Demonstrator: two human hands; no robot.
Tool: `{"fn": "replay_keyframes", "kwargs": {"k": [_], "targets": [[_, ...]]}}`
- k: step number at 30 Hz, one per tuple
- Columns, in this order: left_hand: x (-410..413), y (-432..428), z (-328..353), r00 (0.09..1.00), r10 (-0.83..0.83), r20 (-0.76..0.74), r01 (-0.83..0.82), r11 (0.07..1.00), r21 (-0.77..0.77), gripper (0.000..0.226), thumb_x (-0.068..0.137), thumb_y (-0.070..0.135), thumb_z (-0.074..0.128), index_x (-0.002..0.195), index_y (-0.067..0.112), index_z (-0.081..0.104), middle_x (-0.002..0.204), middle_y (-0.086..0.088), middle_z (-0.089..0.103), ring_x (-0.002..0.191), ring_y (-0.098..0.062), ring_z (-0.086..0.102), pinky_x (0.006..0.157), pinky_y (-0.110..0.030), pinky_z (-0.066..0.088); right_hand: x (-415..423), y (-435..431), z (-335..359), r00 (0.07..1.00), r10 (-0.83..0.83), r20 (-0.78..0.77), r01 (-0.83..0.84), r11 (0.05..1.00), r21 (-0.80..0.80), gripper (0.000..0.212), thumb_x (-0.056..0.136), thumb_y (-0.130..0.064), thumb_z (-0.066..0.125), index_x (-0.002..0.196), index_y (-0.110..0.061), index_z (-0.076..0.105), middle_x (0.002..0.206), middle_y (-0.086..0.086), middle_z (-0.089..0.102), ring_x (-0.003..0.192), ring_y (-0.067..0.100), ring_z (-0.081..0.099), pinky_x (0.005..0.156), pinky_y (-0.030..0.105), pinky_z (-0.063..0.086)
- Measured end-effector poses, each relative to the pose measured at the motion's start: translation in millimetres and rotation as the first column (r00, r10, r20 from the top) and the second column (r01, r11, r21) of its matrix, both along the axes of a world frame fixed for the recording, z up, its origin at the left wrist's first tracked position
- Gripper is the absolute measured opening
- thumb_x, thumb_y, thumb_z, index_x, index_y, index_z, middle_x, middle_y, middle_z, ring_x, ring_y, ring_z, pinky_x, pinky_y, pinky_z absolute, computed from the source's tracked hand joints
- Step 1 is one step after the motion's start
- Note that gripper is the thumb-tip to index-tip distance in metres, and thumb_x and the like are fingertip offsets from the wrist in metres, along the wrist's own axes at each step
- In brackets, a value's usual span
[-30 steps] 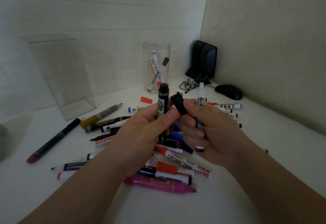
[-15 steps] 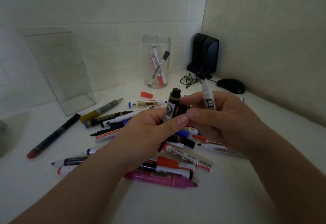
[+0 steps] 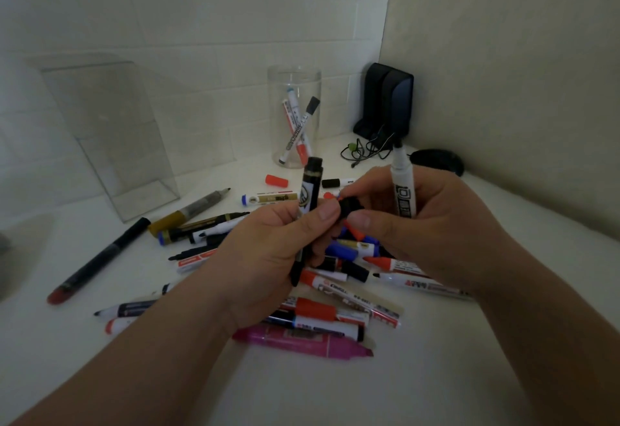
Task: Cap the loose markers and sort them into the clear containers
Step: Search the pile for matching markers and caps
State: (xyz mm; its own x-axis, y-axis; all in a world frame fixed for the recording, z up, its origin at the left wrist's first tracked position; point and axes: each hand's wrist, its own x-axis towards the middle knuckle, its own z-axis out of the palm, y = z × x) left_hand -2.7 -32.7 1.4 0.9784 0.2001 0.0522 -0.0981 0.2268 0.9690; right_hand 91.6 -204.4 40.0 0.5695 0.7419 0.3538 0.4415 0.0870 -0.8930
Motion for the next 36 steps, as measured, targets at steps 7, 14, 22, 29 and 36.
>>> {"fn": "replay_keyframes", "kwargs": {"k": [7, 14, 22, 29, 36], "targets": [[-3, 10, 5, 0.975, 0.194, 0.108, -0.208, 0.968, 0.138, 0.025, 0.077, 0.036, 0.075, 0.1, 0.027, 0.079, 0.071, 0.009, 0.062, 0.067, -0.008, 0.053, 0.078, -0.034, 0.04, 15, -6, 1, 0.999, 0.035, -0.018, -0.039, 0.946, -0.321, 0.025, 0.102, -0.027, 0.049, 0.093, -0.022, 0.072, 0.067, -0.004, 0.056, 0.054, 0.007, 0.046, 0.05, 0.021, 0.039], [-10, 7, 16, 0.96, 0.228, 0.16, -0.275, 0.86, 0.429, 0.023, 0.08, 0.035, 0.068, 0.1, 0.04, 0.076, 0.095, 0.015, 0.077, 0.095, -0.001, 0.071, 0.095, -0.024, 0.052, 16, -14, 8, 0.972, 0.005, 0.236, 0.089, 0.919, -0.385, 0.022, 0.088, -0.047, 0.054, 0.097, -0.042, 0.073, 0.079, -0.004, 0.069, 0.064, 0.015, 0.058, 0.06, 0.025, 0.049], [-9, 6, 16, 0.976, 0.152, 0.156, -0.218, 0.695, 0.685, 0.025, 0.073, 0.045, 0.064, 0.097, 0.049, 0.07, 0.089, 0.026, 0.072, 0.088, 0.005, 0.066, 0.075, -0.003, 0.045, 13, -19, 6, 0.824, -0.031, 0.566, 0.28, 0.89, -0.359, 0.024, 0.083, -0.045, 0.065, 0.104, -0.042, 0.075, 0.082, -0.022, 0.07, 0.077, 0.001, 0.065, 0.06, 0.016, 0.046], [-6, 2, 16, 0.981, 0.166, 0.101, -0.193, 0.773, 0.604, 0.026, 0.072, 0.046, 0.061, 0.093, 0.039, 0.074, 0.083, 0.023, 0.073, 0.083, 0.008, 0.066, 0.07, 0.0, 0.043, 10, -16, 6, 0.64, -0.006, 0.769, 0.353, 0.89, -0.287, 0.029, 0.092, -0.048, 0.056, 0.106, -0.032, 0.075, 0.073, -0.015, 0.067, 0.061, 0.002, 0.056, 0.052, 0.025, 0.043], [-2, -4, 15, 0.977, 0.209, 0.046, -0.195, 0.775, 0.601, 0.017, 0.083, 0.043, 0.062, 0.087, 0.033, 0.075, 0.082, 0.014, 0.074, 0.078, 0.003, 0.066, 0.064, -0.004, 0.044, 18, -16, 3, 0.851, 0.025, 0.525, 0.26, 0.848, -0.461, 0.015, 0.089, -0.05, 0.057, 0.102, -0.048, 0.065, 0.087, -0.023, 0.065, 0.077, -0.001, 0.061, 0.064, 0.023, 0.046]]}}
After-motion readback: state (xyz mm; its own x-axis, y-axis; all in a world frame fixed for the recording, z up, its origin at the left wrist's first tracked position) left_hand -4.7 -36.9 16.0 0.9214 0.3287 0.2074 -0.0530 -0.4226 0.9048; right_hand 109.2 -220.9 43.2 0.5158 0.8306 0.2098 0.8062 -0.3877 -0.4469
